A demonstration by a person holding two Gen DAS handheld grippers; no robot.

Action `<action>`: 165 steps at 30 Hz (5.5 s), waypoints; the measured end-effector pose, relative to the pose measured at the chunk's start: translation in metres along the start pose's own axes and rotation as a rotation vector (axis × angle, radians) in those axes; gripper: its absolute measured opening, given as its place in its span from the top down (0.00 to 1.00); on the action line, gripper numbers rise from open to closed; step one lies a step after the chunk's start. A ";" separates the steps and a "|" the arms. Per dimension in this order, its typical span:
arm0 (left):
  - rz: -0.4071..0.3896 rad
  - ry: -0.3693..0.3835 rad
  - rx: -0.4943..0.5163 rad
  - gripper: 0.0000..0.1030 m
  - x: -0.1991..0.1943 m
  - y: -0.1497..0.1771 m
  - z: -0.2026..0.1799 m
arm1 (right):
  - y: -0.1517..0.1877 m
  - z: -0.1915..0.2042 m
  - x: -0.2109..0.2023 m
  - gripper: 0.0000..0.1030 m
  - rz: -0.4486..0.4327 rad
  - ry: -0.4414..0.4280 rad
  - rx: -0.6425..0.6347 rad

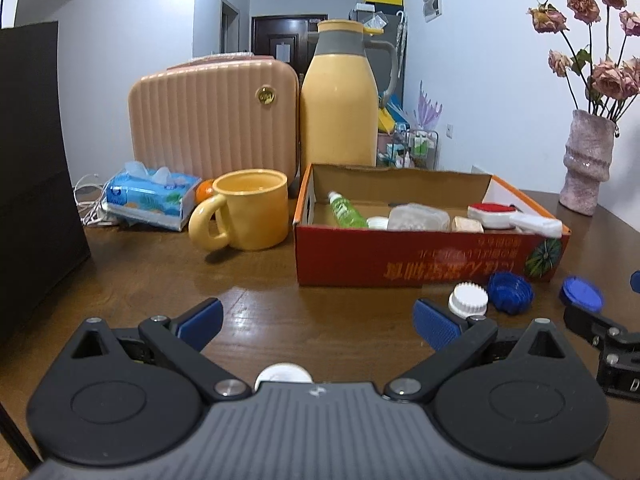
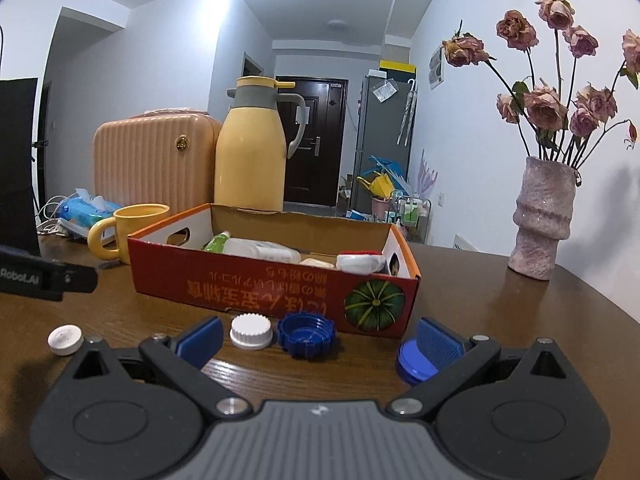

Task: Organize rigid objects
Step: 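Withdraw both tools from the box toward the remaining caps, then grasp the flat white round disc with the left gripper, then grasp the dark blue gear-shaped cap with the right gripper, then carry the white disc and blue cap over the cardboard box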

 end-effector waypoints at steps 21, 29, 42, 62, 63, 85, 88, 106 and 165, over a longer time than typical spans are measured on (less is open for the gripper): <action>0.195 -0.017 -0.023 0.12 0.027 0.041 0.028 | 0.013 0.000 -0.004 0.00 0.035 -0.002 0.023; 0.227 0.006 0.019 0.54 0.033 0.049 0.019 | 0.015 0.001 -0.002 0.00 0.044 -0.003 0.023; 0.169 0.042 0.010 0.63 0.027 0.034 0.014 | 0.019 0.006 0.005 0.00 0.075 -0.011 0.007; 0.074 0.019 -0.038 0.63 0.031 -0.003 0.020 | 0.007 0.001 0.078 0.08 0.166 0.050 0.057; 0.072 0.017 -0.040 0.63 0.030 -0.003 0.022 | 0.008 0.000 0.084 0.10 0.178 0.054 0.061; 0.072 0.005 -0.042 0.63 0.030 -0.001 0.024 | 0.019 -0.009 0.131 0.49 0.298 0.014 0.144; 0.062 0.001 -0.039 0.63 0.028 -0.002 0.025 | 0.020 -0.005 0.128 0.49 0.294 0.003 0.134; 0.057 0.021 -0.031 0.63 0.019 0.000 0.018 | 0.004 0.014 0.052 0.49 0.130 -0.050 0.078; -0.033 0.057 -0.126 0.63 0.099 -0.104 -0.047 | -0.092 -0.027 0.110 0.49 -0.079 -0.037 0.118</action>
Point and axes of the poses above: each gripper's, at about its wrist camera, not at the fingertips, and x roughly the way its jaws point, z to its left, y to its underside, the point moved 8 cm from there along x, roughly the way its jaws point, and after that the axes turned 3 degrees about -y, right-handed, at the moved point
